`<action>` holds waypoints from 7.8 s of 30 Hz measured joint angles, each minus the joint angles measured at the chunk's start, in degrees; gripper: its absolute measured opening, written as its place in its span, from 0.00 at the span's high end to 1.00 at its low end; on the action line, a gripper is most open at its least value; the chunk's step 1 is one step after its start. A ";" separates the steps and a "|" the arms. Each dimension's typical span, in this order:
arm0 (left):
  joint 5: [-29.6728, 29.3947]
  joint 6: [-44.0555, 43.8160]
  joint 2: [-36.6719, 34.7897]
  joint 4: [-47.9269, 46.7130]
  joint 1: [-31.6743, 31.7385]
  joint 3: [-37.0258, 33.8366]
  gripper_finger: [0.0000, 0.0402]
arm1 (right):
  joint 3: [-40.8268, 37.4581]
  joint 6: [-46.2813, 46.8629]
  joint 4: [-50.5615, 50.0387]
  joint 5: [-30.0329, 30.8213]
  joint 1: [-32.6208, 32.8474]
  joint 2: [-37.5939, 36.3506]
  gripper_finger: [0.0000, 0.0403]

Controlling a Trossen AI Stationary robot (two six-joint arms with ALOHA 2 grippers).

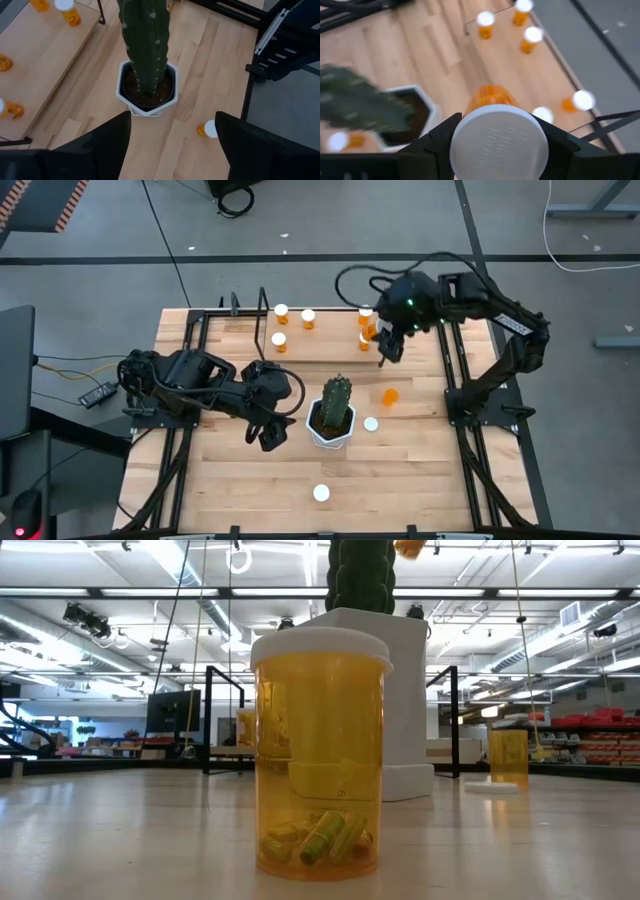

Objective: Pick and place medicine bottles onto shelf by color
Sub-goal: Put the orange medicine bottle on the shelf

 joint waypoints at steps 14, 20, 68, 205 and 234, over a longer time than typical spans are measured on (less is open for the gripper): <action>0.02 0.64 0.00 -0.02 2.28 0.00 0.27 | -0.04 -13.80 5.78 -1.95 -14.99 11.13 0.48; 0.19 0.59 -0.88 -0.10 3.53 0.00 0.27 | -0.04 -18.79 6.47 -5.60 -19.10 17.95 0.48; 0.22 3.04 -5.73 -1.22 12.26 -0.02 0.27 | 0.02 -32.92 19.93 -6.31 -26.05 41.96 0.48; 2.91 6.03 -6.80 -1.88 11.66 -0.02 0.27 | 15.99 -20.58 1.62 -4.65 -24.32 40.26 0.08; 2.83 7.50 -6.78 -1.64 10.67 -0.02 0.27 | 14.23 5.93 -6.93 -0.31 -16.96 15.32 0.08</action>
